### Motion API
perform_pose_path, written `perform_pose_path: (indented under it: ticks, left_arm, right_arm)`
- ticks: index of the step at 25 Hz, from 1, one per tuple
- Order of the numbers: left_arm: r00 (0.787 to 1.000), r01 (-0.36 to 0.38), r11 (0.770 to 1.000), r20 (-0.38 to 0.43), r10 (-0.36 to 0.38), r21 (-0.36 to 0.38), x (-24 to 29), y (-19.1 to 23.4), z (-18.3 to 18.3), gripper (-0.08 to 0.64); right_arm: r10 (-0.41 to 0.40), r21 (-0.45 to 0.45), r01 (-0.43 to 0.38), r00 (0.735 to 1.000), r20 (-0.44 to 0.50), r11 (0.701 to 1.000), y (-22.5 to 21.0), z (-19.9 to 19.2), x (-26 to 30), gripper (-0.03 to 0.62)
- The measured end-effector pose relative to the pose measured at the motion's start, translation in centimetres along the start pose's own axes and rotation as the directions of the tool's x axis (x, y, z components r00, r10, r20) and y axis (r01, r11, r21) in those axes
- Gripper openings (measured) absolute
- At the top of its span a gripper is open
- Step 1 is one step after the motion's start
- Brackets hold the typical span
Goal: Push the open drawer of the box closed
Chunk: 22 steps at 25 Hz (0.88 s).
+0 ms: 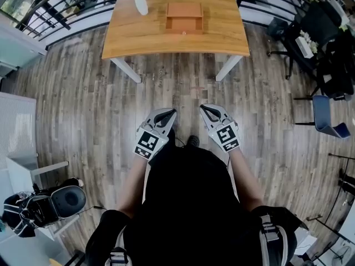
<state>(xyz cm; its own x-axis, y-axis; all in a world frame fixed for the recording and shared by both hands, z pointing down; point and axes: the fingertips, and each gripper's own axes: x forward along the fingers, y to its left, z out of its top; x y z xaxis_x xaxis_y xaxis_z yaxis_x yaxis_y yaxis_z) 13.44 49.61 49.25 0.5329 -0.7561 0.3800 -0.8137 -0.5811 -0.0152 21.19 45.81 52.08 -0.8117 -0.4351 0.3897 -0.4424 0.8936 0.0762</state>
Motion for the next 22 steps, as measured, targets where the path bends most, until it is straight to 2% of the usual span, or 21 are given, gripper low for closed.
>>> perform_pose_path:
  ticks: [7,15,22]
  left_arm:
    - [1.000,0.028,1.000,0.000,-0.028,-0.004,0.4,2.7,0.2,0.023]
    - [0.998,0.060,0.998,0.001,-0.060,-0.007,2.4,8.0,1.0,0.024]
    - [0.994,0.110,0.994,0.003,-0.110,0.006,4.6,12.2,1.8,0.023]
  right_arm:
    - [-0.031,0.024,0.032,0.999,-0.024,0.999,-1.2,0.5,2.5,0.015]
    - [-0.110,0.043,0.112,0.993,-0.044,0.993,-4.0,1.8,6.2,0.015]
    - [-0.141,0.060,0.144,0.988,-0.056,0.988,-6.6,3.1,9.7,0.015]
